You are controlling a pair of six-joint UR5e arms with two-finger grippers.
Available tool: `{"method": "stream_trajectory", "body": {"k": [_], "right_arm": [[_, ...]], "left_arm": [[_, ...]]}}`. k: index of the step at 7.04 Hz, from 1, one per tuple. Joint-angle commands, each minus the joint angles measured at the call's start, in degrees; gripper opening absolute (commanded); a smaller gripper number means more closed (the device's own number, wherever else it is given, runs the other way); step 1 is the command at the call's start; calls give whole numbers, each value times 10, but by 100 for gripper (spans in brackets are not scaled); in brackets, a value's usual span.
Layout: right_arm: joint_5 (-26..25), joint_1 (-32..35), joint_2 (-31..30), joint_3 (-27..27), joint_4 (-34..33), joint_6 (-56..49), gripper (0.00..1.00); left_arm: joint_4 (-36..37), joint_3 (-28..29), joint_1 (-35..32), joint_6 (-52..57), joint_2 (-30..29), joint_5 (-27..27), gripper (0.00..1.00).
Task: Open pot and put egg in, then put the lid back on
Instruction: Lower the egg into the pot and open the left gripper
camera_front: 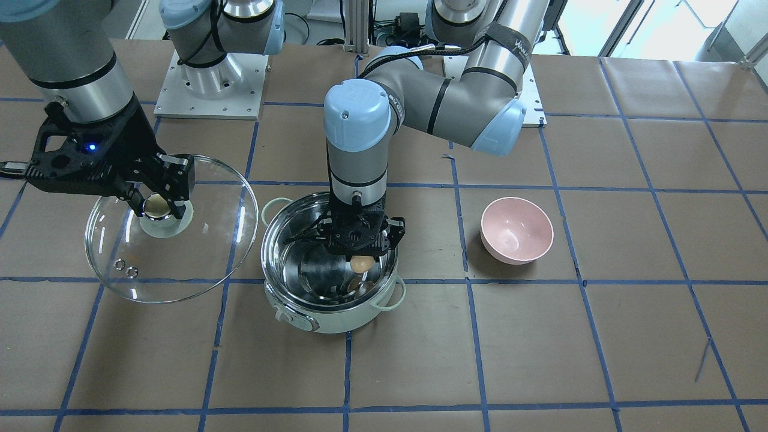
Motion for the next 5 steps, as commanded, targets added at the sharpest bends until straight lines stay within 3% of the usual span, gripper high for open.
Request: {"method": "stream_trajectory", "body": {"k": [1,2,4,5], "right_arm": [[5,-1,0,0,-1,2,35],[7,-1,0,-1,0,2,35],[7,-1,0,0,-1,2,35],[7,-1,0,-1,0,2,34]], "left_arm": [[2,-5,0,1,0,1,17],[2,-8,0,1,0,1,23],[3,-8,0,5,5,1,78],[3,-4,3,8,19,2,92]]}}
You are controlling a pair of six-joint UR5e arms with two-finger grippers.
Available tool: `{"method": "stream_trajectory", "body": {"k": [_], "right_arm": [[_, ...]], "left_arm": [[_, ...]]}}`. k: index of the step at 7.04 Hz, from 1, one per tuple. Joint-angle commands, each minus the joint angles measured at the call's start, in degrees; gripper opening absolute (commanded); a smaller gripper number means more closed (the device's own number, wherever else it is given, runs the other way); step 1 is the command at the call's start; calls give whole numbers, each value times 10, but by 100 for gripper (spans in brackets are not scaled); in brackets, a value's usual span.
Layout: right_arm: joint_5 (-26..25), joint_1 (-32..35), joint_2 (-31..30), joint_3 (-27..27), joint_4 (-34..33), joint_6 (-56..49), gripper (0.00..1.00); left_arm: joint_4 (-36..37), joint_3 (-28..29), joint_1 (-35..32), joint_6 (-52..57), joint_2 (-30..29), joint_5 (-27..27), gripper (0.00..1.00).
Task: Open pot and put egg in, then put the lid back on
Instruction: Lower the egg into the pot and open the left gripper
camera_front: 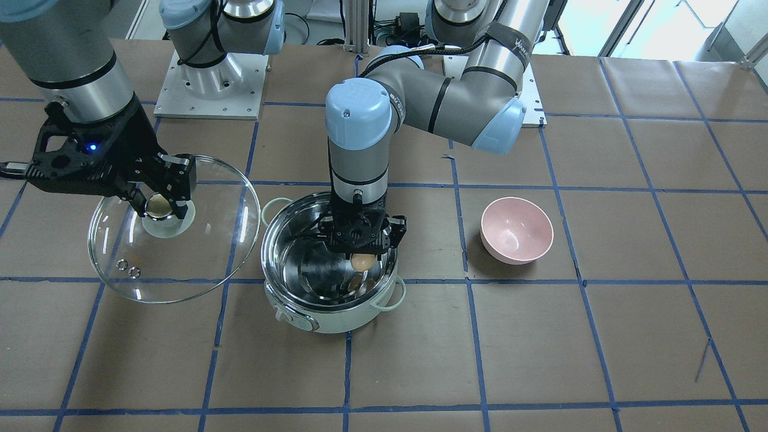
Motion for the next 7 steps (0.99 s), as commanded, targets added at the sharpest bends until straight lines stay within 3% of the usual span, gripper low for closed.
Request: {"method": "stream_trajectory", "body": {"k": [1,3,5,7], "right_arm": [[0,0,0,1,0,0,35],[0,0,-1,1,0,1,35],[2,21,-4,0,0,43,35],[-1,94,3,0,-5,138,35]], "left_arm": [[-1,10,11,7,15,1,95],[-12,7,44,9,43,0,98],[-109,9,120,78,110,-8,100],[-236,11,197,153,173,-10,100]]}}
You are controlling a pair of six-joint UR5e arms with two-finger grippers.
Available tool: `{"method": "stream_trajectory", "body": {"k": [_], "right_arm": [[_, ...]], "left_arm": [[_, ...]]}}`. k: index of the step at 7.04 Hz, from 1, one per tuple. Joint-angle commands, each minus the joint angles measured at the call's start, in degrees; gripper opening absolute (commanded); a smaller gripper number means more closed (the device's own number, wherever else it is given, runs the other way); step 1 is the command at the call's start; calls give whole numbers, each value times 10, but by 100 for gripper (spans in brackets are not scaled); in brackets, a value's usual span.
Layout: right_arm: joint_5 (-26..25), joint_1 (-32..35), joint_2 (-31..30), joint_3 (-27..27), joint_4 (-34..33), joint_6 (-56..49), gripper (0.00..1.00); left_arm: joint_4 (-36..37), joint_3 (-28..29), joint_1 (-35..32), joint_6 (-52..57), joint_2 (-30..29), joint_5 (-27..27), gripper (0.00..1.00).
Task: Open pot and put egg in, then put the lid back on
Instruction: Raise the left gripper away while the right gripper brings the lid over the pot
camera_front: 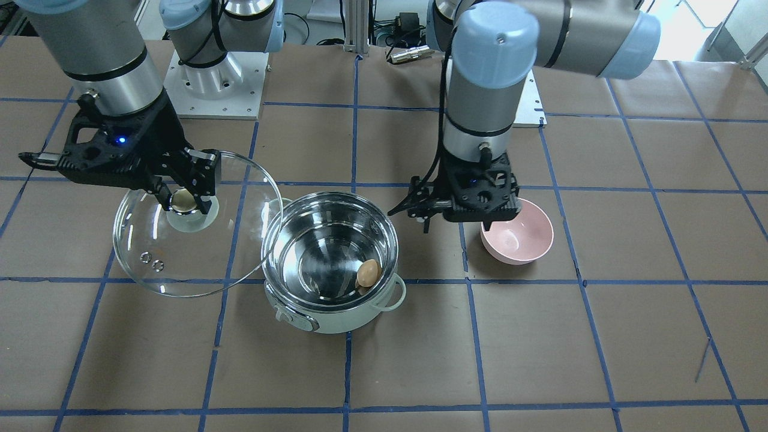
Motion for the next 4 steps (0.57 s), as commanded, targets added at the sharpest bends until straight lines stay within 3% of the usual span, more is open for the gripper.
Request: {"method": "stream_trajectory", "body": {"k": [1,4], "right_arm": [[-1,74,16,1,-27,80,36],[-9,175,67,4,-83,194,36]], "left_arm": [[-89,4,59,50,54,-13,100],[-201,29,71,52,85,-9,100]]}}
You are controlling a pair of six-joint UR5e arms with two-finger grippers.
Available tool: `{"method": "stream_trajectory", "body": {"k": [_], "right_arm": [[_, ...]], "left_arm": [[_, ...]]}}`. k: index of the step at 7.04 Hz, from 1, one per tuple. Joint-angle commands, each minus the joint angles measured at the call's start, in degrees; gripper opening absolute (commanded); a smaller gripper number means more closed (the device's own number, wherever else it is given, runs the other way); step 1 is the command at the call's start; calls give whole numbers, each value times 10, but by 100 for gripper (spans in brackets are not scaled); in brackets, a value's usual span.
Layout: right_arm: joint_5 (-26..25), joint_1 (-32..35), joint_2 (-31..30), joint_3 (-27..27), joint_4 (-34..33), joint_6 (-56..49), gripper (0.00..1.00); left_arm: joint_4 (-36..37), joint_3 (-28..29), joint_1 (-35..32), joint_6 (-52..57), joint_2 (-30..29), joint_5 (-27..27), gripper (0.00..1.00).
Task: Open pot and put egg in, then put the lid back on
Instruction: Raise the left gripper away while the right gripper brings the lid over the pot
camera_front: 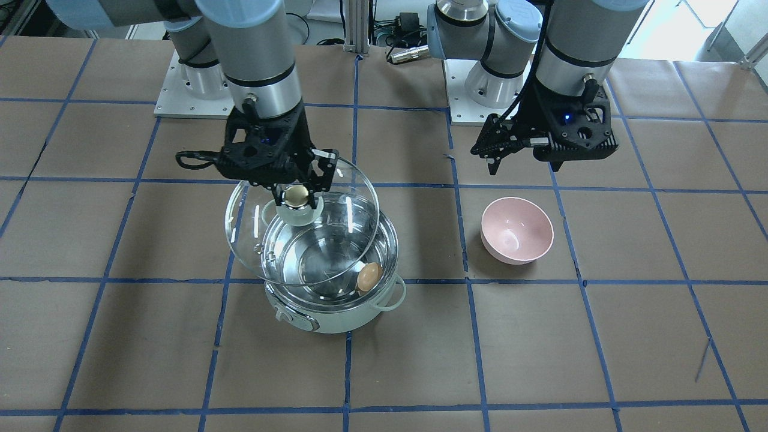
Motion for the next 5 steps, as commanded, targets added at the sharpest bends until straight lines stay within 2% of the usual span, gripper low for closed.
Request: {"method": "stream_trajectory", "body": {"k": [1,5], "right_arm": [[-4,41,35,1,-39,43,36],[-34,40,38,36,-79,8,36]], "left_arm": [[-50,19,-2,1,9,18,100],[-56,26,2,3,19,15,100]]}}
